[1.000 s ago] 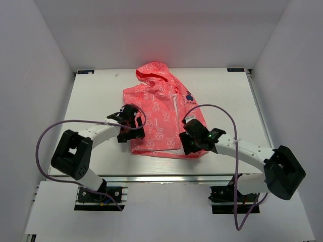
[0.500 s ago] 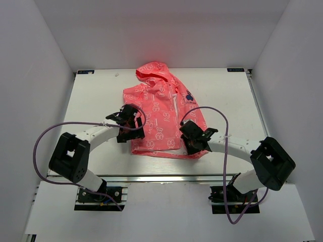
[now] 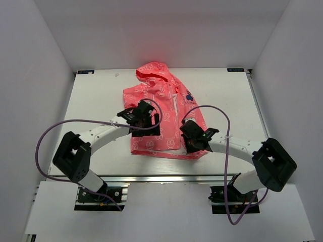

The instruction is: Zip up the jacket

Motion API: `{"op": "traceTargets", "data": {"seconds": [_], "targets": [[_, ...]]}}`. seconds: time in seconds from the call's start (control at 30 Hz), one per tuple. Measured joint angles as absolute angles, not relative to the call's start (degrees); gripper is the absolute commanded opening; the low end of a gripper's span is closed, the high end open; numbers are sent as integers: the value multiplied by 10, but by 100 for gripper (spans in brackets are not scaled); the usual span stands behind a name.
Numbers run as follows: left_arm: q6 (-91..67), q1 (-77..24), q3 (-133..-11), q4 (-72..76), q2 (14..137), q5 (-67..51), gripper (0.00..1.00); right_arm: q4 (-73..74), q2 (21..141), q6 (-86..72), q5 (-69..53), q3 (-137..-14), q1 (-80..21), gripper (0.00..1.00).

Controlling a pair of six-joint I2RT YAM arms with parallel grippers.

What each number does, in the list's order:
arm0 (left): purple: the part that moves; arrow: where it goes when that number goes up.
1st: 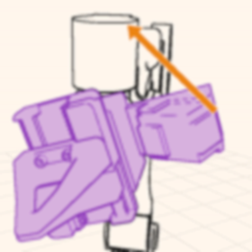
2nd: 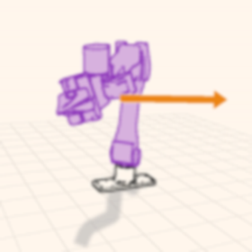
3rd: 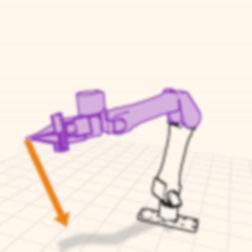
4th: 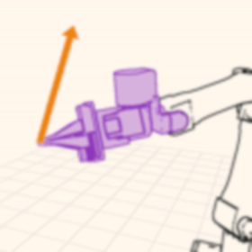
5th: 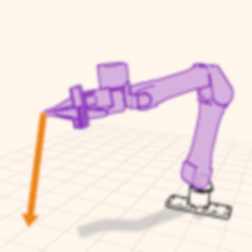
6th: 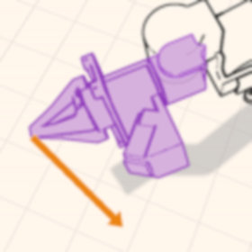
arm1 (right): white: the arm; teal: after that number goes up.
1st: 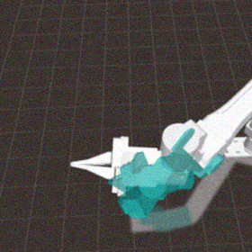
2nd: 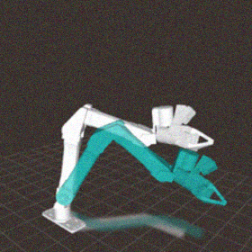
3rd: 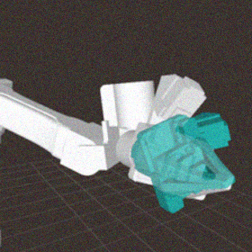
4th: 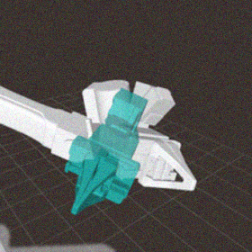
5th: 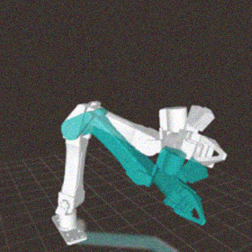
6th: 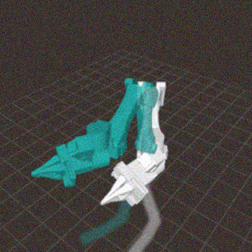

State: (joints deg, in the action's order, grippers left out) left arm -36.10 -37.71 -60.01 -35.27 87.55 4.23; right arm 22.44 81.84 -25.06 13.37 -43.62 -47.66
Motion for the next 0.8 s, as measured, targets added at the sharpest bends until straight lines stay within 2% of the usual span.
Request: {"op": "traceTargets", "data": {"seconds": [0.5,0.8], "targets": [[-406,-499,-803,-398,1122,37,98,212,689,-350,141,-375,-421,0],[-448,-524,-867,-442,1175,75,98,188,674,-369,129,-342,-413,0]]}}
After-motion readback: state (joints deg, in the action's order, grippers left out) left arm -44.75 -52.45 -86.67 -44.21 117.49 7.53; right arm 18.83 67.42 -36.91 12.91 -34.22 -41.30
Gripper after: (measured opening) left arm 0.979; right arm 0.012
